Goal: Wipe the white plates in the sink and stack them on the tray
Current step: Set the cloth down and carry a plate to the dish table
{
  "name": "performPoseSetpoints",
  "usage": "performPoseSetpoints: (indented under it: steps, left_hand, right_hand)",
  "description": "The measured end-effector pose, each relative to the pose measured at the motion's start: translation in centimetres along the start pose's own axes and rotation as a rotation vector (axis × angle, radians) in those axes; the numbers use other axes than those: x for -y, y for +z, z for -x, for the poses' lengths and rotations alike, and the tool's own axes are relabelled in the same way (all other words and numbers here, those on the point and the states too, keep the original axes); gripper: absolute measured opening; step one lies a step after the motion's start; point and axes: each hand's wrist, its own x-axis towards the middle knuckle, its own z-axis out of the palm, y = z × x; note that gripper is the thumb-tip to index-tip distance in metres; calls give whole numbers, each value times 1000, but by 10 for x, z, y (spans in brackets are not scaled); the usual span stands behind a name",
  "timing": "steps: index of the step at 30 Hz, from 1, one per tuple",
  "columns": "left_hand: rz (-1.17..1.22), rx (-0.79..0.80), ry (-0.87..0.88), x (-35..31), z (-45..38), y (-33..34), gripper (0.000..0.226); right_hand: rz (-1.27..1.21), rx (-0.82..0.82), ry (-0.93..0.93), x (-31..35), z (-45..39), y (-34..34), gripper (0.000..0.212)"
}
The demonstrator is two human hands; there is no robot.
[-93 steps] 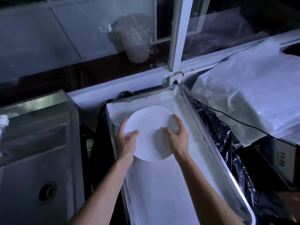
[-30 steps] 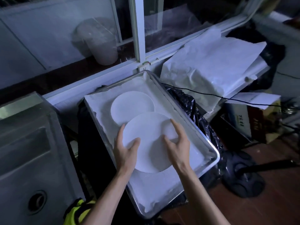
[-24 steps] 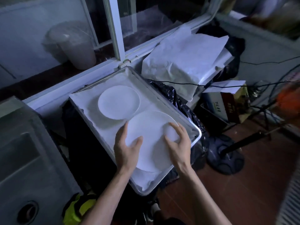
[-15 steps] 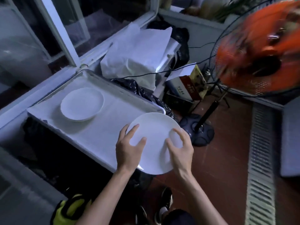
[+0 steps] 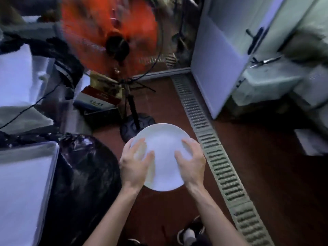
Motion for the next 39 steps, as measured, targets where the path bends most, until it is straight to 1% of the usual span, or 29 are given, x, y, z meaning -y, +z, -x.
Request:
performPoseSetpoints:
  steps: [2,7,12,17,26,33,39]
  left_hand:
    - [-4,73,-2,-29,8,49,49]
    - [49,221,98,-95,30,168,48]
    - [84,366,172,-145,53,267,52]
    - [82,532,262,-195,76,355,49]
    - [99,847,352,-245,104,512,43]
    - [103,1023,381,-293,97,651,45]
    - [119,1161,427,-354,90,745,46]
  right_hand:
    - [10,-67,15,-17,-22,-47,40]
    - [23,-215,84,-60,-73,-161,38]
    - [15,-376,171,-87,-102,-257,41]
    - [-3,-544,234,-109,-123,-343,42]
    - [62,-789,330,-161,-160,-459,41]
    - [112,-953,399,-196,-237,-537,37]
    - [120,-1081,431,-206,-297,-600,36]
